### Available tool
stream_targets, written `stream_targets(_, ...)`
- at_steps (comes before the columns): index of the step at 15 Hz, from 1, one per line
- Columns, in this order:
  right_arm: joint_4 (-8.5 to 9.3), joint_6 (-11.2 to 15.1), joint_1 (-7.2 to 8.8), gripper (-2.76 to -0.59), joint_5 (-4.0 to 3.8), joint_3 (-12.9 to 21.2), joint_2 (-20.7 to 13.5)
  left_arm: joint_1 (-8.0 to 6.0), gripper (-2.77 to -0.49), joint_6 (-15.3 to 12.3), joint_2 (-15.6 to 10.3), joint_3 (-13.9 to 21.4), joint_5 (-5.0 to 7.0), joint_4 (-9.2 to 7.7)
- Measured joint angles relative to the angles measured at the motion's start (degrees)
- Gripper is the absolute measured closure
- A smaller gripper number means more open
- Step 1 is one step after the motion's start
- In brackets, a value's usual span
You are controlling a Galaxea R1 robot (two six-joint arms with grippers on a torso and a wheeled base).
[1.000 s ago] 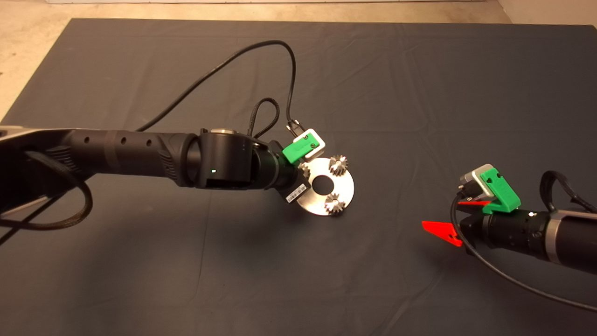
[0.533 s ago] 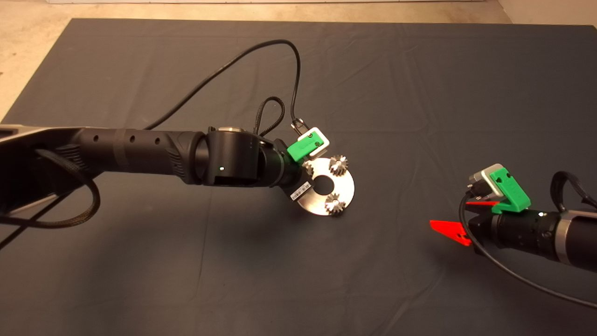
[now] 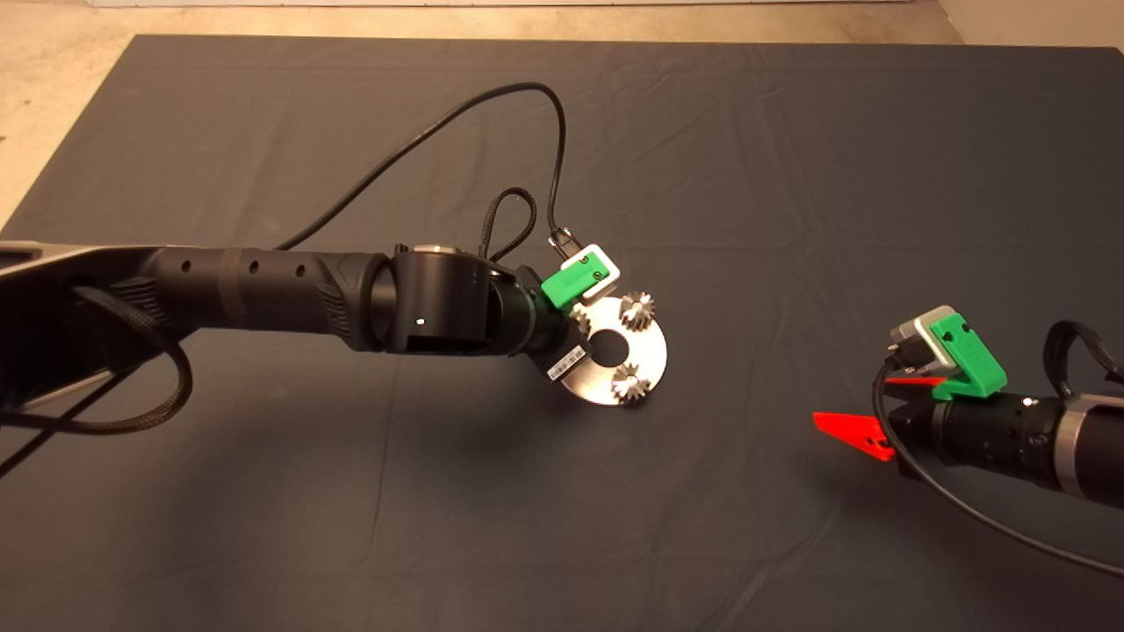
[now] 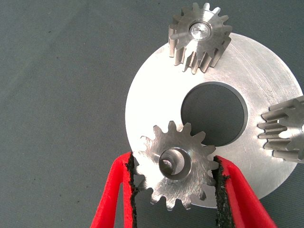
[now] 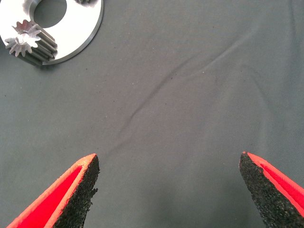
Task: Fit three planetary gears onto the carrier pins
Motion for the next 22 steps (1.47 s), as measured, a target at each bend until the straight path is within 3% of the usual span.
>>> stream_targets(3, 0.00, 0.00, 0.00, -2.20, 0.00, 0.00, 0.00, -0.01, -0.73, 1.06, -0.14, 0.00, -0.16, 0.00)
stream_targets(22, 0.00, 0.00, 0.00, -2.20, 0.01, 0.00, -0.01, -0.04, -0.73, 1.16, -1.03, -0.01, -0.52, -0.02)
